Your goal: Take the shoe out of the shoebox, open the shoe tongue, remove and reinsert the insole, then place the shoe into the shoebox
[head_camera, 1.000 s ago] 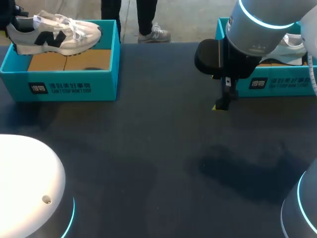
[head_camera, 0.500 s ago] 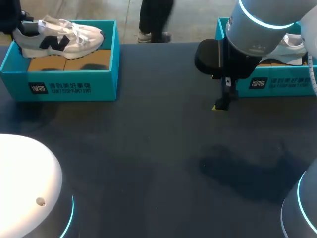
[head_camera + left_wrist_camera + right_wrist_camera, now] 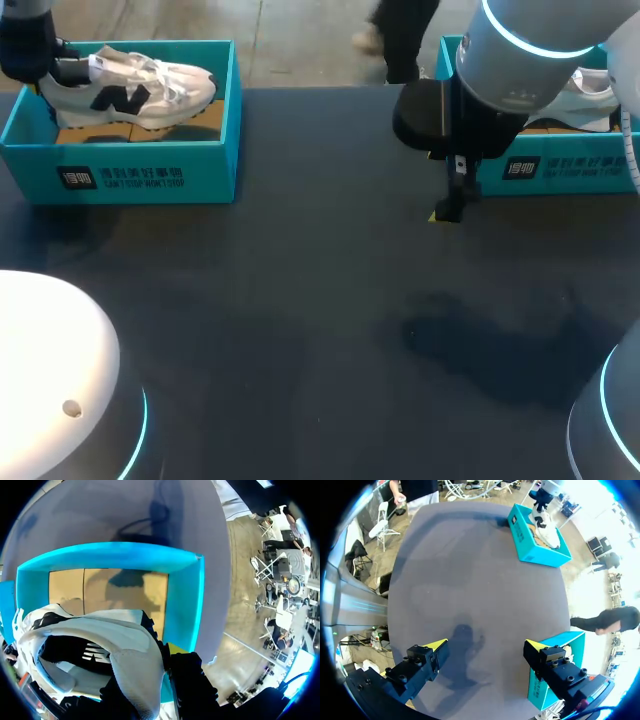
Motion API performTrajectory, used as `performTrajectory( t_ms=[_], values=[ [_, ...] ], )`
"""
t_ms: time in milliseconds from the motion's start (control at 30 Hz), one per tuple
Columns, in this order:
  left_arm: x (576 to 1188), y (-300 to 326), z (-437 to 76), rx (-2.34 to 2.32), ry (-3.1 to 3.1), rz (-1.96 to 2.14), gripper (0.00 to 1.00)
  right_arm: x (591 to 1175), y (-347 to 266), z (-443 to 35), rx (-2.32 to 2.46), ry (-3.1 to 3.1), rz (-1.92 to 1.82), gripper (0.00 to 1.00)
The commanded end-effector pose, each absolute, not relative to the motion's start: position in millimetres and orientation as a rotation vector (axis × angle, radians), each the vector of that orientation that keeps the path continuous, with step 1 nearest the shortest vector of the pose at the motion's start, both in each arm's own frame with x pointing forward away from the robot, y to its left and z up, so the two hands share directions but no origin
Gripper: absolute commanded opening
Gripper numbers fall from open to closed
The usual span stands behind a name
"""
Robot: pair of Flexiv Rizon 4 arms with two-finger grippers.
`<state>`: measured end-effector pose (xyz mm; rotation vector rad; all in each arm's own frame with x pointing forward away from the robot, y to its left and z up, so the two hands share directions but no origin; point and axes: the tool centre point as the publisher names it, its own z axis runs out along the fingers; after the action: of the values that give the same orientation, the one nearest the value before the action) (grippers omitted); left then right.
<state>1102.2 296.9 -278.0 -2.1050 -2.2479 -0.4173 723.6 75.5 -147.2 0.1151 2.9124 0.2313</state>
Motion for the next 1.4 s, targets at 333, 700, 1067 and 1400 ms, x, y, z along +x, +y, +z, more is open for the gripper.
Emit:
performTrajectory(
  t_ms=[333,700,1067,1400],
  values=[
    [1114,296,-312,-2.097,-2.236,-0.408,0.0,725,76,-148,0.116,2.914,0.23,1.0],
    [1119,294,-327,-2.102,-2.224,-0.409,0.0,725,76,-148,0.116,2.914,0.23,1.0],
    [1108,292,-333,-2.121,-2.203,-0.389,0.0,725,76,-148,0.116,2.914,0.23,1.0],
    [1092,295,-331,-2.132,-2.202,-0.361,0.0,725,76,-148,0.116,2.914,0.23,1.0]
  ],
)
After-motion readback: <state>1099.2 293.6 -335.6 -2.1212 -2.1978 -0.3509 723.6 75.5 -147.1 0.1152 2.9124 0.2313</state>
